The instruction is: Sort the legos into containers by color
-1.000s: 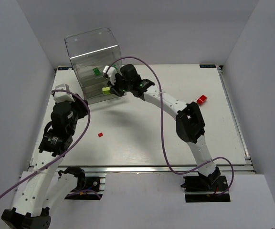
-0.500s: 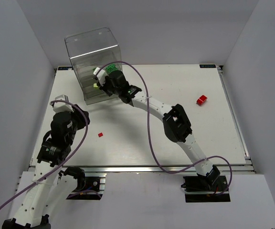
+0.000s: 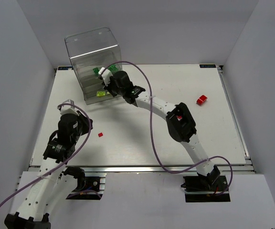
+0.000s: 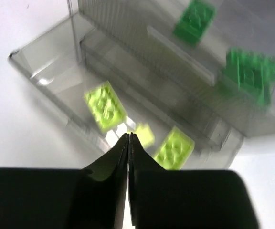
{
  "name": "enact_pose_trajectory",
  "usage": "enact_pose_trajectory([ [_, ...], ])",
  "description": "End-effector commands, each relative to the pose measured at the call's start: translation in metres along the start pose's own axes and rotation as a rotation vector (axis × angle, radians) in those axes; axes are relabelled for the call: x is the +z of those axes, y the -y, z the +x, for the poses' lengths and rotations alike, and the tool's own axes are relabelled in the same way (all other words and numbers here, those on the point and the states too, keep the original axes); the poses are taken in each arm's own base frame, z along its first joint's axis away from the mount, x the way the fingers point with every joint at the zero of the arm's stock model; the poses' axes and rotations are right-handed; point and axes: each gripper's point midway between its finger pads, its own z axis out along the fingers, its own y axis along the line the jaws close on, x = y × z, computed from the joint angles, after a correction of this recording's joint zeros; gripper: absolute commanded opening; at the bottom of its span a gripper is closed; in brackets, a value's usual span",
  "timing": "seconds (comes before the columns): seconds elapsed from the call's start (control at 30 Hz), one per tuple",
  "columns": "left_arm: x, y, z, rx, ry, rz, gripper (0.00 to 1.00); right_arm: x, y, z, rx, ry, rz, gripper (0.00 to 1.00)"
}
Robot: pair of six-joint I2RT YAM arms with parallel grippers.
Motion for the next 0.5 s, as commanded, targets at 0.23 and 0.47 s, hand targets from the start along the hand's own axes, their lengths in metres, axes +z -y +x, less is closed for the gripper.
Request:
enact_pose_trajectory([
  [0.23,0.061,0.044,0.019,-0.078,-0.096,0.157,0.00,-0.225,0.010,-0.034,0.452,-0.105,-0.336,0.00],
  [0.47,0.118,0.026,0.026,-0.224,-0.022,0.037,0.04,-0.347,-0.044,0.003,0.416,-0.033,-0.560,0.32],
])
